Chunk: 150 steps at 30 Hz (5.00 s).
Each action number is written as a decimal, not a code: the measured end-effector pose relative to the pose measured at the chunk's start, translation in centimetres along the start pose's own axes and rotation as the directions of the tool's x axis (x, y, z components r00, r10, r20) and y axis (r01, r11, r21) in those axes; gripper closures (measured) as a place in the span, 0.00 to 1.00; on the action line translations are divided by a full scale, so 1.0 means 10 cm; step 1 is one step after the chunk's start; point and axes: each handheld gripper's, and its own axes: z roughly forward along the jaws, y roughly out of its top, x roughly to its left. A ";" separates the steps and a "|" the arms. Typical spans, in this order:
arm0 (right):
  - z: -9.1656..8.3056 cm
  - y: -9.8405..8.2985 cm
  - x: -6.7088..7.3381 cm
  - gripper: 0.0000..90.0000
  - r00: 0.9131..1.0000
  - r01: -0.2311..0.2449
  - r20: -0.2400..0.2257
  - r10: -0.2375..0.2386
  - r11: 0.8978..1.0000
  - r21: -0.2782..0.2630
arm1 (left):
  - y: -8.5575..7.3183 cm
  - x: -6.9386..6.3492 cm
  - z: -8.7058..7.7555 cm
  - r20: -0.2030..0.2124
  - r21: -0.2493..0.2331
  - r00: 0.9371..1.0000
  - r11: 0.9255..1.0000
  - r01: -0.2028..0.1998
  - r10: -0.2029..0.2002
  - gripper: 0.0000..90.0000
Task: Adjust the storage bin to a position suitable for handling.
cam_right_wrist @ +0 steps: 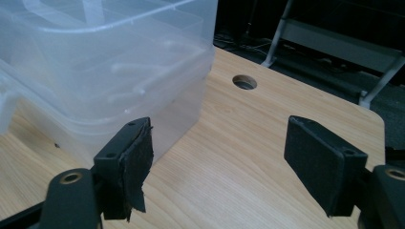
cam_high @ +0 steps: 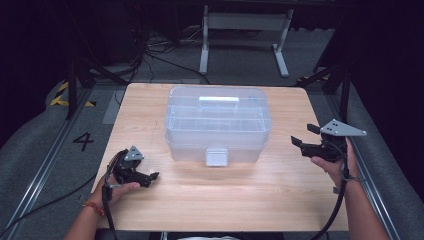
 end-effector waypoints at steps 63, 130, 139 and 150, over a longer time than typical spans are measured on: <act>0.68 1.11 0.52 0.36 0.984 0.136 -0.114 -0.140 0.990 -0.042 | -0.01 -0.01 0.00 0.010 0.003 1.000 1.000 0.010 -0.010 0.01; 1.25 1.51 0.97 0.77 0.952 0.281 -0.155 -0.263 0.954 0.104 | 0.04 -0.04 -0.17 -0.015 -0.055 1.000 0.998 -0.006 0.005 0.28; 1.27 1.60 0.93 0.77 0.954 0.274 -0.158 -0.253 0.954 0.124 | 0.30 -0.12 -0.42 -0.016 -0.153 0.997 0.986 -0.071 0.069 0.32; 1.31 1.72 0.86 0.77 0.958 0.258 -0.168 -0.233 0.955 0.144 | 0.56 -0.21 -0.51 -0.002 -0.219 0.997 0.972 -0.079 0.080 0.45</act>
